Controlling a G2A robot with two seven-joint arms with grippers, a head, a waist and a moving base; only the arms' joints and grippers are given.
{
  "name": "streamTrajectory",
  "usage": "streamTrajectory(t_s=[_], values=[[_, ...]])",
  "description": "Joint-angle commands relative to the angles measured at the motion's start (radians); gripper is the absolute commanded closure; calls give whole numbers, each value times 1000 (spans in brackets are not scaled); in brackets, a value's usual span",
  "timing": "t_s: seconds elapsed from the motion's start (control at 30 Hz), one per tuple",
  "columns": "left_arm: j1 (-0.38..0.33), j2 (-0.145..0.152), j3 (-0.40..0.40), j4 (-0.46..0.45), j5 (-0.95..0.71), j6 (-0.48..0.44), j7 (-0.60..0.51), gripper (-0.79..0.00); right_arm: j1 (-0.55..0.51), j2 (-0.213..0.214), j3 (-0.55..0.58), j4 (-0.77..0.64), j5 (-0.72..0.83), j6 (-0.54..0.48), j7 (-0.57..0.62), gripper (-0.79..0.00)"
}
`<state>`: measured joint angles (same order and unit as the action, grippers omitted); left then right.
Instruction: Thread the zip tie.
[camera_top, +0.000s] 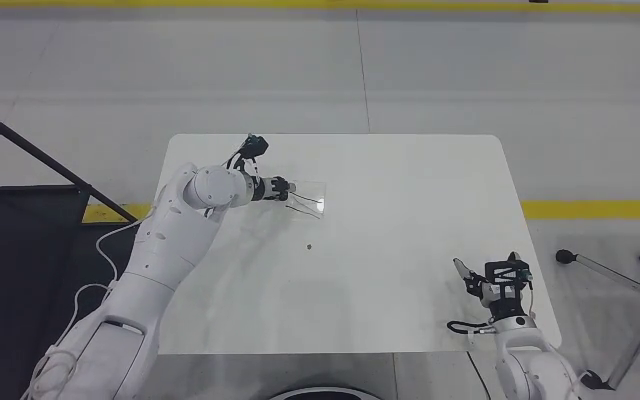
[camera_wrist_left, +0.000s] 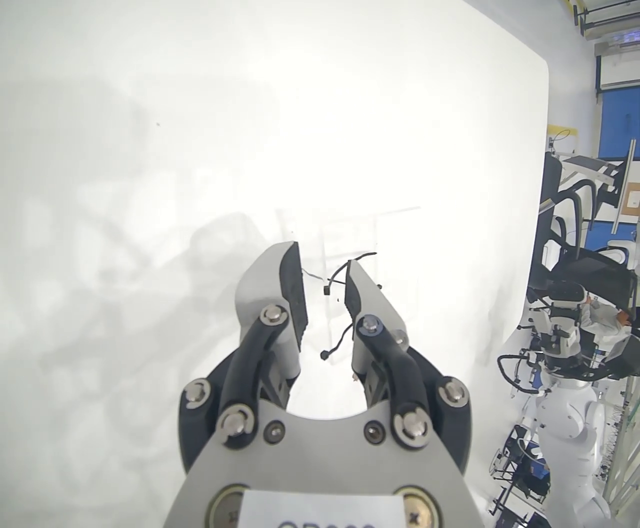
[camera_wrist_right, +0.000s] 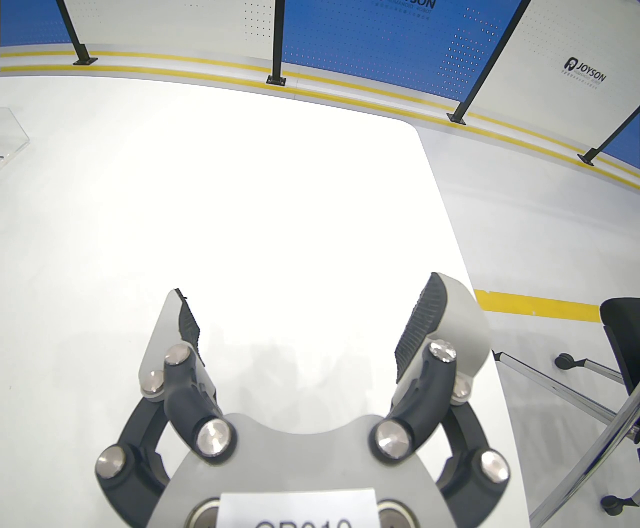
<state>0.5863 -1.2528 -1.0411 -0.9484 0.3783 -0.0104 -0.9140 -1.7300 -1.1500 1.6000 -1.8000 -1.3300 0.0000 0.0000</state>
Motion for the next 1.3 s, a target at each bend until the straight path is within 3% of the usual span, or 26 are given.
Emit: streamTrajectory(t_s=[0.0,0.17,0.23,0.47,0.7,0.93,1.27], values=[[2,0,-1,-1,-3,-2,0,-243,0,0,0,0,0,0,0,-785],[3,2,-3,-3,-5,-8,-8,-212,0,0,0,0,0,0,0,-785],[5,2,-3,-5,-4,-9,-10,-120,0,0,0,0,0,0,0,-785],[12,5,-6,-12,-2,-5,-11,-132,0,0,0,0,0,0,0,-785],[21,9,-14,-30,1,1,-8,-89,0,0,0,0,0,0,0,-785],[44,19,-40,-72,4,9,-4,0,0,0,0,0,0,0,0,-785],[95,40,-114,-168,-33,5,25,0,0,0,0,0,0,0,0,-785]])
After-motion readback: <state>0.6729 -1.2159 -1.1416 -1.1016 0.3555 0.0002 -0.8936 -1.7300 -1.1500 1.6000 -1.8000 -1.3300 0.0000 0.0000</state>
